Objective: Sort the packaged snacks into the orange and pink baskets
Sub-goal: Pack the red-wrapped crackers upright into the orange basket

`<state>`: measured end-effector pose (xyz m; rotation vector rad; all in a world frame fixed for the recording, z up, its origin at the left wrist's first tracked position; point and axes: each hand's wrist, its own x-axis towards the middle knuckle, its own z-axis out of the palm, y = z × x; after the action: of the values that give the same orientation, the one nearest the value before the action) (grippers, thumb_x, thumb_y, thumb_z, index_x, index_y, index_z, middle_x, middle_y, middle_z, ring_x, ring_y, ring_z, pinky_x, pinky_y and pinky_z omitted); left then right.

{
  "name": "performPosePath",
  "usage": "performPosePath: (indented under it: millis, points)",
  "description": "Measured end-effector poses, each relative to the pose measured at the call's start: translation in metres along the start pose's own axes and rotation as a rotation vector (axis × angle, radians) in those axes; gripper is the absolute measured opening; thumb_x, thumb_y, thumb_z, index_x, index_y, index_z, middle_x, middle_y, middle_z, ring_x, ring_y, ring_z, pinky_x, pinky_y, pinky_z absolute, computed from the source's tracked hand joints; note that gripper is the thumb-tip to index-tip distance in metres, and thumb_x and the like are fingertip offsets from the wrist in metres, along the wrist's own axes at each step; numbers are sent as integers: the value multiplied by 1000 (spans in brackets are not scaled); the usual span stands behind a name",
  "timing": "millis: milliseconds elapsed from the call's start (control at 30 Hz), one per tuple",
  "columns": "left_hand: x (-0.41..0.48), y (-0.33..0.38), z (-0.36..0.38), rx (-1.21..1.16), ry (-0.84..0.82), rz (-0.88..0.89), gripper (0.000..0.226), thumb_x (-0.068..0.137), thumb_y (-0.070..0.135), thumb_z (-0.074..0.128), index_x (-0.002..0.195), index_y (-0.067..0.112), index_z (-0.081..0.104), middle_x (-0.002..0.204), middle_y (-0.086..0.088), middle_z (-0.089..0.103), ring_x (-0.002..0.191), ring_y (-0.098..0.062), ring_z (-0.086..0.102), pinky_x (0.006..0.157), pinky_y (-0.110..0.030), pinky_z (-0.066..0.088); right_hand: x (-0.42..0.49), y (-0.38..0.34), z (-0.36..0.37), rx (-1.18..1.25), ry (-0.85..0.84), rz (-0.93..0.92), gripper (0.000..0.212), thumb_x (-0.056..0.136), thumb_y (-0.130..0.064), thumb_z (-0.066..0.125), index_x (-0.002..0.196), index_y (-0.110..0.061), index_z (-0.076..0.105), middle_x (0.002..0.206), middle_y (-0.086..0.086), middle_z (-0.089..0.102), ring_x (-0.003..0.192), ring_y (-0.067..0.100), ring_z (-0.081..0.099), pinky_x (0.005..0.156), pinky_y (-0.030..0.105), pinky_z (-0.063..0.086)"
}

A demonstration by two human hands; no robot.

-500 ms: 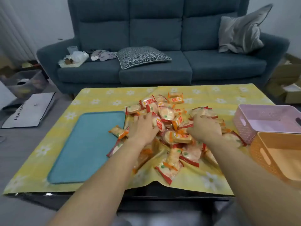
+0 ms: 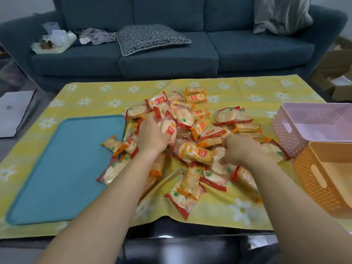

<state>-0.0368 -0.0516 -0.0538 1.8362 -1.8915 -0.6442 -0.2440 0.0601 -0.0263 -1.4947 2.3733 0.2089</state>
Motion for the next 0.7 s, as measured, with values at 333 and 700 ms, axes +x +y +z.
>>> performPosePath:
  millis: [333, 700]
  points:
    - [-37, -5, -41, -496, -163, -184, 39, 82, 12, 73, 118, 6, 62, 101, -7, 69, 88, -22, 66, 60, -27, 46, -26, -3, -13, 283, -102, -94, 37, 84, -16, 70, 117, -6, 56, 114, 12, 63, 96, 27, 58, 72, 32, 45]
    - [-92, -22, -34, -444, -603, -378, 86, 46, 14, 75, 128, 24, 51, 118, -10, 65, 113, -33, 62, 101, -57, 50, -32, 6, 18, 365, -200, -42, 110, 65, -34, 94, 150, -6, 30, 149, 12, 46, 134, 32, 47, 106, 39, 44]
